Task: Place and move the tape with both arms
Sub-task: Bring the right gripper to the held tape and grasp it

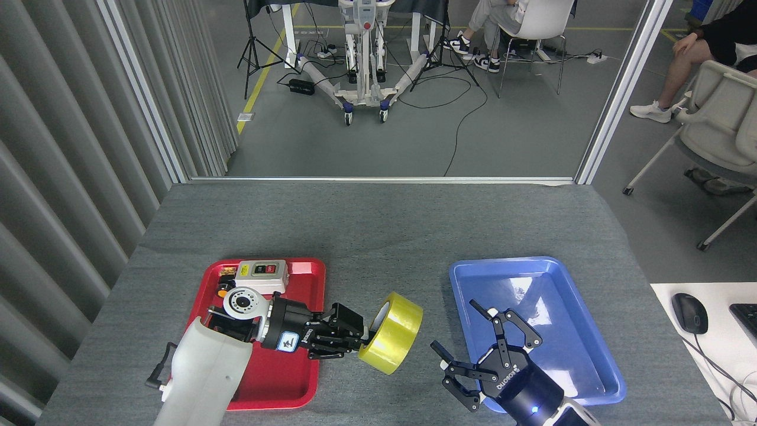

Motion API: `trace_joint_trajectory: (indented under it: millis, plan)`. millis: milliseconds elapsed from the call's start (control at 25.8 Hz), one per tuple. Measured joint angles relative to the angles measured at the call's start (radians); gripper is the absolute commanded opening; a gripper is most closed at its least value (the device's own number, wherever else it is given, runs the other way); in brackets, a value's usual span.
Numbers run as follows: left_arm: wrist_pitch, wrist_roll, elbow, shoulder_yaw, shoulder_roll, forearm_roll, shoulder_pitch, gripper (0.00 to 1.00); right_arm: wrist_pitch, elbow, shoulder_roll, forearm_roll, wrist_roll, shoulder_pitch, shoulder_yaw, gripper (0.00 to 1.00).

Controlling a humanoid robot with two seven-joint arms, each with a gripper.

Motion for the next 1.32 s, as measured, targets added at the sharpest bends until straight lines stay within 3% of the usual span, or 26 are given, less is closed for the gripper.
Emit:
trace_joint_trajectory:
  millis: [387,813,968,1162,1316]
  plan:
    - [0.001,0.000,-0.012,-0.001,0.007,0.001,0.002,0.00,-0.027,0.059,0.046,-0.080,-0.006,-0.042,0.000,0.93]
    - [0.001,-0.007,-0.013,-0.001,0.016,0.002,0.002,0.00,-0.029,0.133,0.109,-0.062,-0.004,-0.112,0.053,0.92]
    - [0.001,-0.007,-0.012,-0.001,0.018,0.002,0.002,0.00,-0.026,0.142,0.123,-0.047,-0.002,-0.119,0.065,0.83]
    - [0.001,-0.007,-0.012,-0.001,0.020,0.002,0.001,0.00,-0.024,0.144,0.128,-0.039,-0.001,-0.120,0.073,0.57]
    - [0.001,-0.007,-0.012,-0.001,0.024,0.002,0.001,0.00,-0.022,0.144,0.128,-0.039,-0.001,-0.121,0.076,0.43]
